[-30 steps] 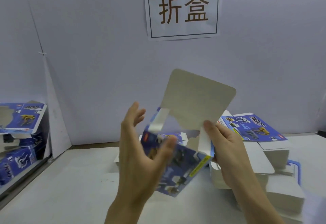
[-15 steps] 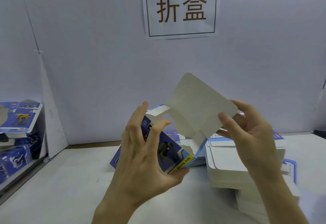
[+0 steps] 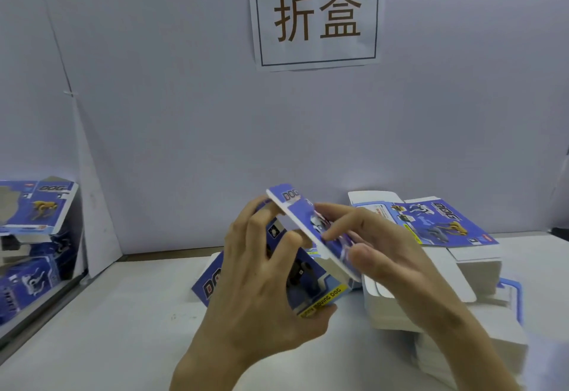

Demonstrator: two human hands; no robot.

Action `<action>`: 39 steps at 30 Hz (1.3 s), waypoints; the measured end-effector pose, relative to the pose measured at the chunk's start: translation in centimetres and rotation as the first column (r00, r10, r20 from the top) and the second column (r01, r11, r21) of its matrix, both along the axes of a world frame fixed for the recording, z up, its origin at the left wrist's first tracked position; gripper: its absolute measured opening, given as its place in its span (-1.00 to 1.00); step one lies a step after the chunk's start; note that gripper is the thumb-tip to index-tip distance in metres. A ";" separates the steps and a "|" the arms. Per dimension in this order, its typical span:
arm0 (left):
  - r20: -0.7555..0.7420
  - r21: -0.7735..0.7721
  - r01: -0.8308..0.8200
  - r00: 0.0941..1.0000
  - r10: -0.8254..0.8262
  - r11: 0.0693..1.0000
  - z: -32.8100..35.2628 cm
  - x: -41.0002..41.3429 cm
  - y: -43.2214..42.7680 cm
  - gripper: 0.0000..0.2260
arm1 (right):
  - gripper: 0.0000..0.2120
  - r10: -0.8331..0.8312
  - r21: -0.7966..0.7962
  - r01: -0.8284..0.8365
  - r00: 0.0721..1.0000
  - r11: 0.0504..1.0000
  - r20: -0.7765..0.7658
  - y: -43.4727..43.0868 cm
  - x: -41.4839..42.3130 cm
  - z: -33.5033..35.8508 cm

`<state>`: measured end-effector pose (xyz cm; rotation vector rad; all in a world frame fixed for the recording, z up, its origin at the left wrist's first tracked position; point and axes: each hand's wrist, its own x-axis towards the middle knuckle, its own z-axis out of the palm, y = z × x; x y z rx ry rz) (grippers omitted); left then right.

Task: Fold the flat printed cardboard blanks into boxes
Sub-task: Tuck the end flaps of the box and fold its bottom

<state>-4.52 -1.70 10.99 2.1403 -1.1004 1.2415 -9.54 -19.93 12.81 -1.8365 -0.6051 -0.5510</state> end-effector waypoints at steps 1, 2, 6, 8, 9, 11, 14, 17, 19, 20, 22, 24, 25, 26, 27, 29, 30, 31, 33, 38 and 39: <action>0.024 0.007 -0.008 1.000 0.007 1.000 -0.2 0.0 -0.1 -0.42 | -0.76 0.005 0.015 -0.005 0.999 1.000 -0.037 -0.1 0.2 -0.3; 0.042 0.009 -0.007 0.999 0.006 1.000 -0.2 0.1 -0.2 -0.44 | -0.78 -0.008 0.018 0.009 0.998 1.000 -0.060 0.0 0.6 -0.3; 0.071 0.029 0.021 0.997 -0.023 0.999 -0.2 -0.1 -0.8 -0.42 | -0.47 0.071 0.151 -0.051 0.989 0.987 -0.130 -0.5 1.2 0.0; 0.076 0.038 0.016 0.997 -0.019 0.999 -0.2 -0.3 -0.9 -0.41 | -0.39 0.105 0.216 -0.069 0.981 0.974 -0.161 -0.2 1.1 0.6; 0.076 0.042 0.011 0.997 -0.015 0.999 -0.2 -0.3 -1.0 -0.41 | -0.51 0.117 0.245 -0.072 0.977 0.967 -0.177 0.0 1.0 0.6; 0.067 0.045 0.007 0.998 -0.010 0.999 -0.3 -0.2 -1.0 -0.41 | -0.51 0.139 0.258 -0.082 0.967 0.963 -0.212 0.0 0.5 0.1; 0.060 0.053 0.008 0.998 -0.011 0.999 -0.5 -0.2 -1.0 -0.41 | -0.37 0.125 0.289 -0.047 0.958 0.956 -0.259 -0.2 0.8 -0.1; 0.066 0.068 -0.012 0.998 0.007 0.998 -0.5 -0.2 -1.1 -0.35 | -0.42 0.120 0.293 -0.035 0.953 0.955 -0.278 0.1 0.9 0.0; 0.065 0.067 -0.016 0.998 0.012 0.998 -0.6 -0.3 -1.1 -0.31 | -0.41 0.098 0.289 -0.014 0.956 0.957 -0.278 0.3 0.9 -0.1; 0.063 0.065 -0.016 0.998 0.012 0.998 -0.5 -0.3 -1.1 -0.30 | -0.41 0.084 0.286 -0.002 0.958 0.958 -0.275 0.4 0.9 -0.1; 0.057 0.060 -0.010 0.998 0.006 0.998 -0.5 -0.3 -1.1 -0.31 | -0.40 0.074 0.282 0.006 0.959 0.960 -0.272 0.4 1.1 -0.2; 0.064 0.061 -0.006 0.998 0.002 0.998 -0.4 -0.3 -1.0 -0.33 | -0.41 0.100 0.290 -0.015 0.955 0.957 -0.280 0.3 1.1 0.0; 0.071 0.063 -0.008 0.997 0.003 0.998 -0.4 -0.3 -1.1 -0.34 | -0.43 0.112 0.293 -0.026 0.953 0.956 -0.282 0.2 1.0 0.0; 0.077 0.064 -0.009 0.997 0.004 0.998 -0.4 -0.4 -1.1 -0.34 | -0.45 0.127 0.289 -0.043 0.952 0.956 -0.279 0.0 1.0 0.0; 0.080 0.065 -0.009 0.997 0.004 0.998 -0.4 -0.5 -1.3 -0.34 | -0.47 0.144 0.280 -0.063 0.950 0.958 -0.277 0.0 0.8 0.1; 0.089 0.067 -0.009 0.996 0.003 0.998 -0.4 -0.6 -1.4 -0.33 | -0.49 0.187 0.260 -0.114 0.943 0.959 -0.274 -0.1 0.4 0.4; 0.097 0.071 -0.010 0.995 0.003 0.997 -0.4 -0.7 -1.5 -0.32 | -0.50 0.212 0.262 -0.140 0.938 0.955 -0.273 -0.1 0.3 0.6; 0.106 0.073 -0.010 0.994 0.003 0.997 -0.4 -0.8 -1.6 -0.32 | -0.51 0.245 0.276 -0.169 0.930 0.946 -0.273 -0.2 0.2 0.6; 0.125 0.066 -0.017 0.992 0.008 0.998 -0.4 -0.9 -1.6 -0.33 | -0.52 0.314 0.310 -0.225 0.908 0.924 -0.278 -0.4 0.1 0.7; 0.119 0.072 -0.012 0.993 0.003 0.997 -0.3 -1.0 -1.5 -0.34 | -0.51 0.298 0.257 -0.230 0.916 0.939 -0.268 -0.5 -0.1 0.8; 0.122 0.075 -0.016 0.992 0.007 0.997 -0.2 -1.0 -1.5 -0.34 | -0.50 0.270 0.234 -0.211 0.927 0.949 -0.261 -0.6 -0.1 0.8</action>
